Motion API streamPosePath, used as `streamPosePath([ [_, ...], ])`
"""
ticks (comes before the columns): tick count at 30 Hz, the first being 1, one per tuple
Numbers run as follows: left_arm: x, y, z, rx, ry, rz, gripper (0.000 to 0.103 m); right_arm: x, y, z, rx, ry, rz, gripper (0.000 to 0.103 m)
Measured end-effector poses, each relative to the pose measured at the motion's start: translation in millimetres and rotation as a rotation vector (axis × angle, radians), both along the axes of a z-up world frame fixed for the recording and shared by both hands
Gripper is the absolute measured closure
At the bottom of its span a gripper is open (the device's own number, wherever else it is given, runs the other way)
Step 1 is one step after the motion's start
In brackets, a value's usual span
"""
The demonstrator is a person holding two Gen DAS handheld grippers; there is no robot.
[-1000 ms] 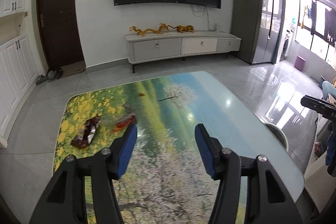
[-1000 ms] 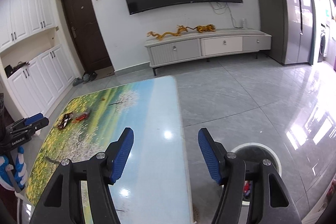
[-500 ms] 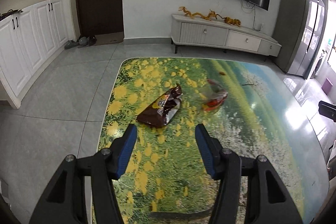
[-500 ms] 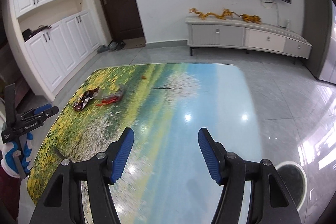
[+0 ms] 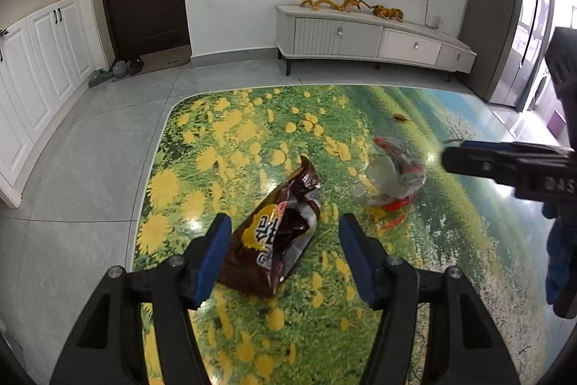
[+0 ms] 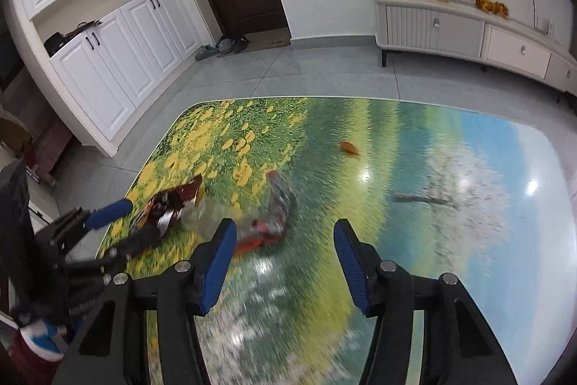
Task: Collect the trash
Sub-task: 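Grasp the clear-and-red wrapper with the right tool while the left grasps the brown chocolate wrapper, then carry both wrappers to the bin and open both tools over it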
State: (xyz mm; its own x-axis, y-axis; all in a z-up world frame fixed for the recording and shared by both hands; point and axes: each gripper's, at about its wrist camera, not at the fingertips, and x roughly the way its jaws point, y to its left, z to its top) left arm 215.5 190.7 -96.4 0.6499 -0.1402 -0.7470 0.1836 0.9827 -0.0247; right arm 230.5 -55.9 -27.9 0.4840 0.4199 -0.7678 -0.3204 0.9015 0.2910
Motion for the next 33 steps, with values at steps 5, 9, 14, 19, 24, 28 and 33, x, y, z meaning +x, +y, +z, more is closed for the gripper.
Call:
streamPosePath([
  [5,9.2,-3.7,-12.8,0.027,0.038,0.003,0.043,15.7,19.7,-18.1,-0.012,0.037,0.001,0.059],
  [9,10.9,0.1,-18.2,0.014,0.056,0.019,0.053,16.6,24.0,-25.6,-0.024,0.045,0.009,0.075],
  [14,8.2,2.8,-18.4,-0.013,0.054,0.021,0.067,2.5,15.8,-23.4,-0.045,0.03,0.04,0.083],
  [19,-8.3,-1.2,-11.9,-0.049,0.043,-0.001,0.074,-25.2,-6.9,-19.0,-0.039,0.011,0.045,0.085],
  [24,-42.9,-14.0,0.0,-0.063,0.016,-0.032,0.077,-60.9,-40.8,-13.3,-0.014,-0.005,0.029,0.086],
  [28,-78.5,-34.2,14.8,-0.055,-0.019,-0.068,0.079,-95.4,-74.8,-4.5,-0.026,-0.037,0.01,0.086],
  [33,-118.8,-63.0,33.3,-0.097,-0.049,-0.109,0.079,-140.6,-126.2,8.8,-0.042,-0.08,-0.06,0.086],
])
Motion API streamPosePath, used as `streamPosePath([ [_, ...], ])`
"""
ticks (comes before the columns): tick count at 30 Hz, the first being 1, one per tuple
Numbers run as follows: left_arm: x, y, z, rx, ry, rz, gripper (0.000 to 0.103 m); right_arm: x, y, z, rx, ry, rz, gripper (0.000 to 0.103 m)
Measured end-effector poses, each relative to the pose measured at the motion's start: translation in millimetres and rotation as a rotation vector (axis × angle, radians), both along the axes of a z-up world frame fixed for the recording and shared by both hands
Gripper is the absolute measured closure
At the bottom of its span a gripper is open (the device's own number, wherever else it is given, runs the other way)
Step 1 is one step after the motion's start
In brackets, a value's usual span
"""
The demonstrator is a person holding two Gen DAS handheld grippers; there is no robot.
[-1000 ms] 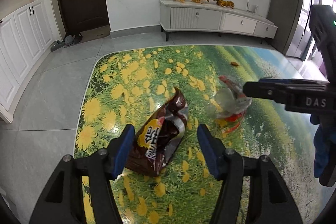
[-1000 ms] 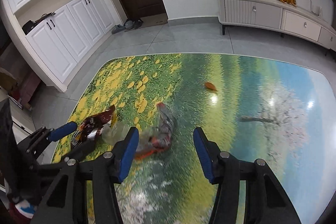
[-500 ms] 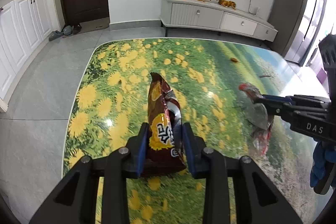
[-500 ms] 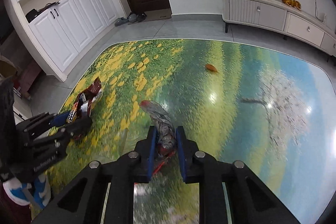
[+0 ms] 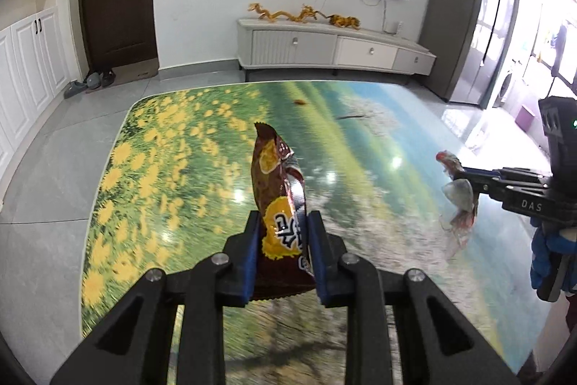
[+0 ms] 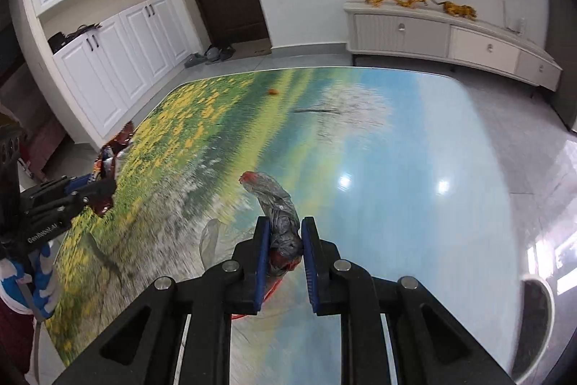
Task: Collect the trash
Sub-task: 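Carry both wrappers to the bin and open both tools over it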
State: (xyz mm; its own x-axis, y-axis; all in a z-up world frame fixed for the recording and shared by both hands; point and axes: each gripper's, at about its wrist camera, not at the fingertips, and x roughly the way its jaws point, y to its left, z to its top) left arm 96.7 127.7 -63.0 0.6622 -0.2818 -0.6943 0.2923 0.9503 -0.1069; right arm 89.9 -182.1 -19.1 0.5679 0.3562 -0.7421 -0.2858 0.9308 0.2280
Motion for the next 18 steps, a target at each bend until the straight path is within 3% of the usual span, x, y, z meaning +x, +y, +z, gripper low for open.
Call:
streamPosePath([
  [7,-30.5,-53.7,16.8,-0.046,-0.01,-0.086,0.08,-48.1,-89.4,6.5,0.032,-0.029,-0.205,0.086],
  [18,-48.6,-169.2,37.4,-0.038,-0.005,-0.302,0.08,-107.5,-228.4,-1.8,0.081,-0.04,-0.526,0.086],
])
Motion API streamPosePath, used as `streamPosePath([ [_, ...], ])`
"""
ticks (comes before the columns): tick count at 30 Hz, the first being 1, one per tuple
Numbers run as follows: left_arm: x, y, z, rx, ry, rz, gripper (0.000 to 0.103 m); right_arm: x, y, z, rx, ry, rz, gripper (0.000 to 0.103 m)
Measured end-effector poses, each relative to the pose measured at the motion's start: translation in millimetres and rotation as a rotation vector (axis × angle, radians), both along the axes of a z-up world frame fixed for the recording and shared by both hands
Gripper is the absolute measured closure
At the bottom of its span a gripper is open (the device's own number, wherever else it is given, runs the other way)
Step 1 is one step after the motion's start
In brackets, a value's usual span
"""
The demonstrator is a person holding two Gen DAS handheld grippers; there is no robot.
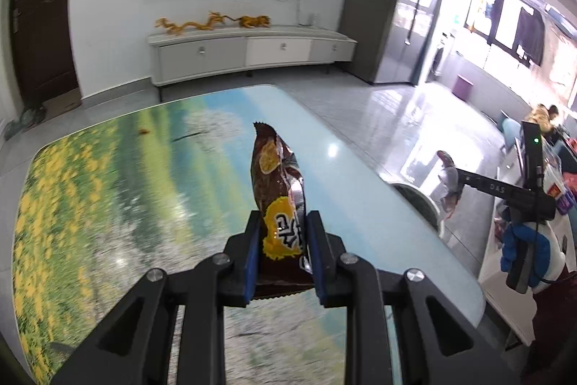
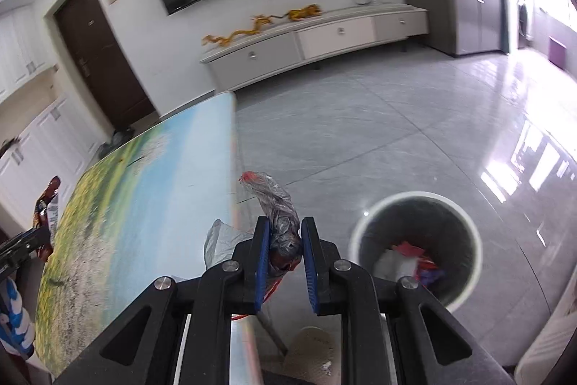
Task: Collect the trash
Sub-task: 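Carry both wrappers to the bin and open both tools over it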
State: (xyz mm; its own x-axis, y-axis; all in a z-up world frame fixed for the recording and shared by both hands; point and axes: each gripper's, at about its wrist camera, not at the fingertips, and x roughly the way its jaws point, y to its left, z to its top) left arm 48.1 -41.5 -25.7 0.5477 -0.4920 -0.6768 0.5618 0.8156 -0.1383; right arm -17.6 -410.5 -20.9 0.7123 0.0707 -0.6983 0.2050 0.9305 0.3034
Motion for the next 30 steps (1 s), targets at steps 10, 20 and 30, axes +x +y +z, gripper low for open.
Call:
streamPosePath([
  [10,3.9,-158.5,-6.1,0.068,0.05,-0.234,0.08,-13.9,-75.7,-27.7,0.005,0.042,-0.131,0.086],
  [20,31.8,-293.0,-47.3,0.079,0.197,-0.329,0.076,-11.2,-137.2,-67.9,0.022,0.123,-0.219,0.083],
  [30,58.0,-364.2,-85.9,0.084,0.314,-0.32,0.057,1.3,-169.6,-106.0,0.04,0.206,-0.283,0.06],
])
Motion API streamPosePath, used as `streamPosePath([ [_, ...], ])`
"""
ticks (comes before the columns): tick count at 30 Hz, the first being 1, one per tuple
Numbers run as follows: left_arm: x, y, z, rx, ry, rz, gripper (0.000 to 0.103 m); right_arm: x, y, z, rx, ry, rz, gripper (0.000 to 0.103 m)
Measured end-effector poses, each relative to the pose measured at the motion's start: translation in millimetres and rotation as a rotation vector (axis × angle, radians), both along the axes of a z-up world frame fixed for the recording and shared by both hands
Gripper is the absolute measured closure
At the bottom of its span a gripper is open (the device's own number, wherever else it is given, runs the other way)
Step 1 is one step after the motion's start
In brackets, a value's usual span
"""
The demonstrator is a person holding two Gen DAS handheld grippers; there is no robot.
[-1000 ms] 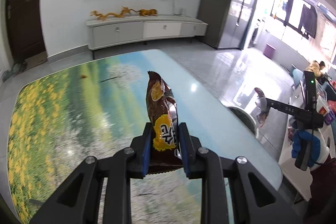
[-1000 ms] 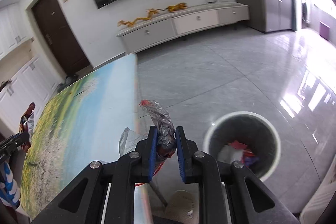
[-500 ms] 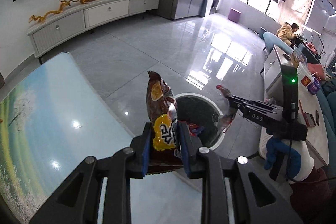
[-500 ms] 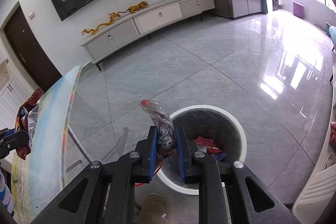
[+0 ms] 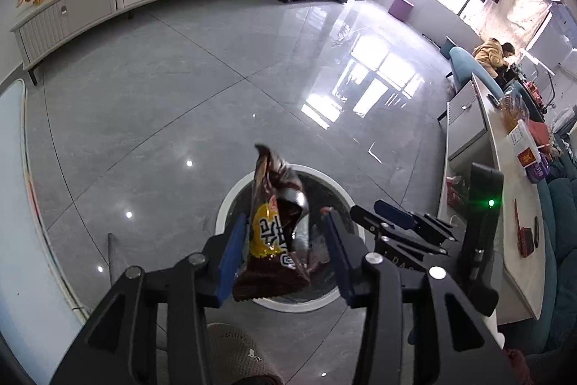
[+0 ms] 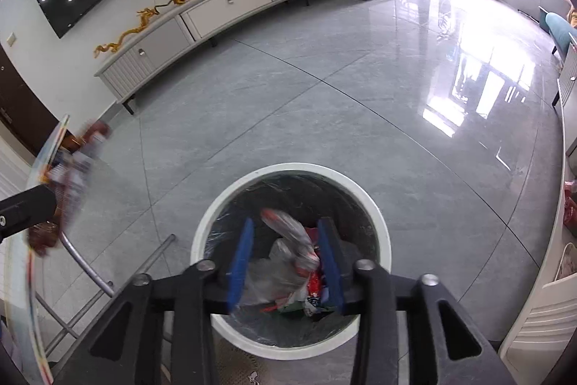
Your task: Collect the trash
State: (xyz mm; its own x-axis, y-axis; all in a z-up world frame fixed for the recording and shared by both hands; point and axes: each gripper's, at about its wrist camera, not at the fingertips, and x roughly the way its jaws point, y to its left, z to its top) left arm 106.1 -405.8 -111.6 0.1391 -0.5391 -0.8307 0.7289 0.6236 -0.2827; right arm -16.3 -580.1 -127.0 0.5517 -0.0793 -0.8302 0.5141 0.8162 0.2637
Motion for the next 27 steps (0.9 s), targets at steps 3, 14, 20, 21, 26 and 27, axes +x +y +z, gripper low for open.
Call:
streamPosePath([
  [3,1.6,-3.2,0.0,-0.013,0.017,-0.001,0.055,-6.3,-5.5,1.6,0.001,-0.003,-0.017,0.06],
  [14,-22.1,57.8,42.2,-0.004,-0.155,0.059,0.054,-13.8,22.0,47.5,-0.076,-0.049,0.015,0.046],
  [20,-34.4,133.8,73.1,0.033,-0.317,0.178,0.045,-1.5,81.4,92.9,-0.156,-0.125,0.13,0.031],
  [21,-36.6,149.8,75.7,0.045,-0.345,0.207,0.045,0.8,94.5,100.5,-0.168,-0.141,0.154,0.03],
  [26,-41.3,232.4,87.6,0.088,-0.42,0.384,0.045,15.5,159.1,128.9,-0.211,-0.203,0.282,0.026],
  [27,-42.7,249.2,90.3,0.089,-0.434,0.421,0.045,18.6,170.1,132.2,-0.214,-0.212,0.304,0.024],
])
